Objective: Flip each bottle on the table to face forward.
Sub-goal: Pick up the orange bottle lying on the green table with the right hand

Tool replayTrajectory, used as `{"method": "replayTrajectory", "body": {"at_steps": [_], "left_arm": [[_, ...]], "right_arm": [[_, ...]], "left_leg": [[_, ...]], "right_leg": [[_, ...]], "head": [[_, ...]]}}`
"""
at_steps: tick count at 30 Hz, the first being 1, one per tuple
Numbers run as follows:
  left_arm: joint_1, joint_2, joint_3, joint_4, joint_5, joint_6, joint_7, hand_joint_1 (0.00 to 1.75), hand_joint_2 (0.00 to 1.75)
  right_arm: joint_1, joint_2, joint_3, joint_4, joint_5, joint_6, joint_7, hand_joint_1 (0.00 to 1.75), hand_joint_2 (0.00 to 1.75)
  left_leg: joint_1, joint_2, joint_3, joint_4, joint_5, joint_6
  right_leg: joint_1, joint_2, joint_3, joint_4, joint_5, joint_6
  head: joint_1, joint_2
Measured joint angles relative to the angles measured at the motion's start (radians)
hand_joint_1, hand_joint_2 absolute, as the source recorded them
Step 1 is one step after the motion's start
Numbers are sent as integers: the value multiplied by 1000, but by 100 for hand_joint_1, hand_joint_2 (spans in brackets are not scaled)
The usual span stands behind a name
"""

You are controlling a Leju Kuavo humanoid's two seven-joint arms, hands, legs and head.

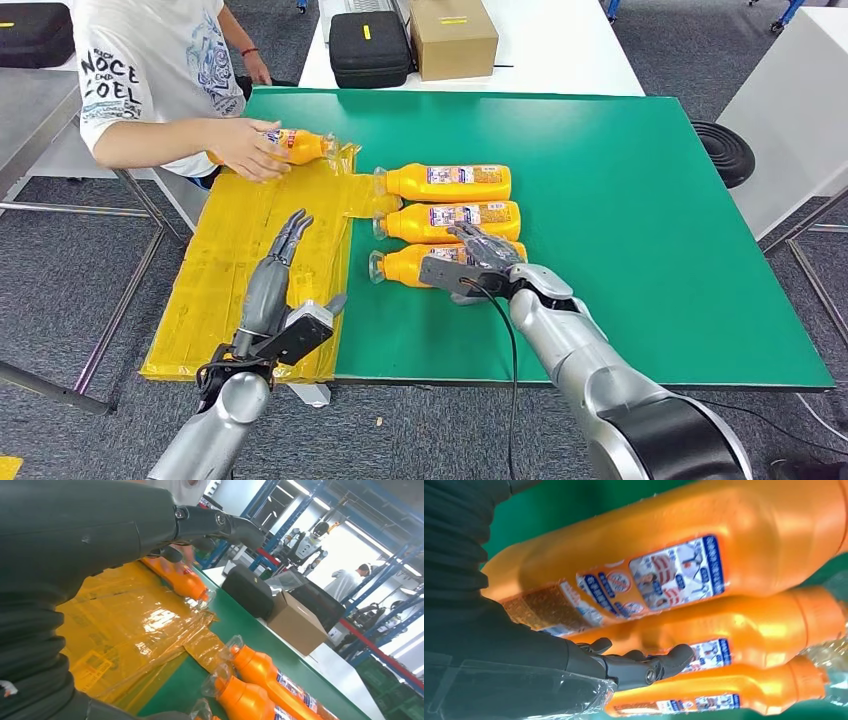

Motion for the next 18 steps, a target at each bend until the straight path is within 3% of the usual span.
{"method": "replayTrajectory", "body": {"at_steps": [9, 18], "left_arm": [[10, 0, 12, -6, -4, -4, 8, 0, 175], [14, 0, 19, -6, 2, -31, 25, 0, 175]], "right_arm": [[0, -2, 6, 11, -13, 19, 9, 0, 175], [-12, -21, 6, 20, -34, 68, 95, 0, 175]], "left_leg": [[0, 0, 0, 0, 0, 0], [0, 0, 0, 0, 0, 0]], "right_leg": [[0, 0, 0, 0, 0, 0], [0, 0, 0, 0, 0, 0]], "head": [[0, 0], [0, 0]]}}
